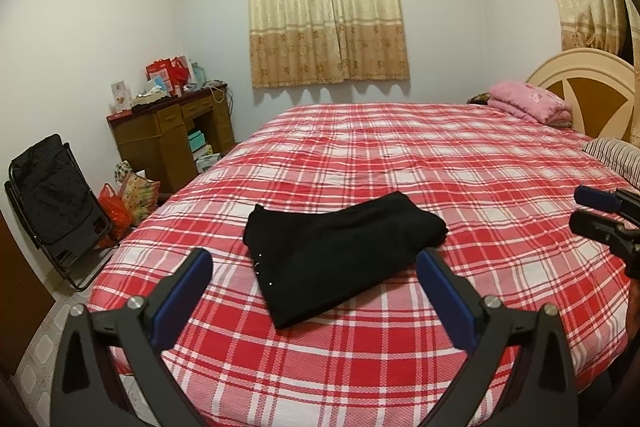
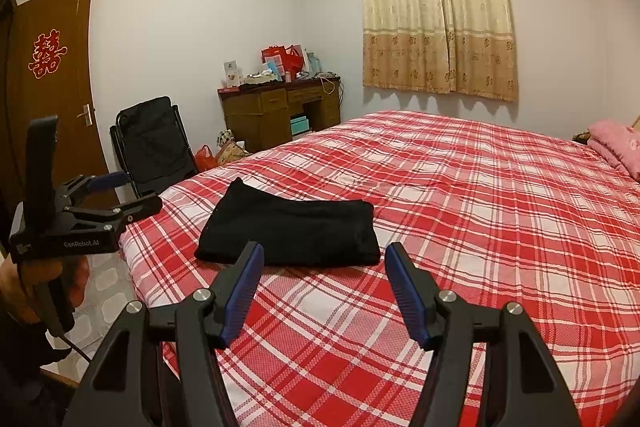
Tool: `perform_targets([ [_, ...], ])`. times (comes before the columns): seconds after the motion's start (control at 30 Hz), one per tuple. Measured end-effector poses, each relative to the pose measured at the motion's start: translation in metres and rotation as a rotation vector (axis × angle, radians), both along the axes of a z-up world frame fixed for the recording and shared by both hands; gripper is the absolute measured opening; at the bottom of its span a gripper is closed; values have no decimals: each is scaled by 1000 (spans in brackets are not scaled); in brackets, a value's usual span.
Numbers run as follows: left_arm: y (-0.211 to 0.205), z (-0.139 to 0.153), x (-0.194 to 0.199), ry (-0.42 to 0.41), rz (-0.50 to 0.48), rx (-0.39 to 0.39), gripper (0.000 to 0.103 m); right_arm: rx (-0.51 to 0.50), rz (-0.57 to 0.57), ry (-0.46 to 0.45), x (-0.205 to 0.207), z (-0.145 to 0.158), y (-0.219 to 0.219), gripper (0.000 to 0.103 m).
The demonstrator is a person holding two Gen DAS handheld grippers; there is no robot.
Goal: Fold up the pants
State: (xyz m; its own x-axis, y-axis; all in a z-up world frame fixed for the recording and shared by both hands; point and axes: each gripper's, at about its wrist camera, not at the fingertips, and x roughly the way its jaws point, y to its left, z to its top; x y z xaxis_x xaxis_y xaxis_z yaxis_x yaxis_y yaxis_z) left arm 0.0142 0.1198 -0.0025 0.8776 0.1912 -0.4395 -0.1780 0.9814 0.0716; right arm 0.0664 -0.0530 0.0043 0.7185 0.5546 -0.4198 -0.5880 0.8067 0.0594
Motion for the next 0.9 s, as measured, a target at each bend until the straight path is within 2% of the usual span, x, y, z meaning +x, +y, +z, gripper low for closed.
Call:
perform_targets([
  [0.23, -2, 3, -2, -21, -1, 5, 103, -9, 1, 4, 0, -2, 1, 64],
  [0.9, -2, -6, 1, 2, -19, 9, 103, -13, 4, 9, -1, -5, 2, 65],
])
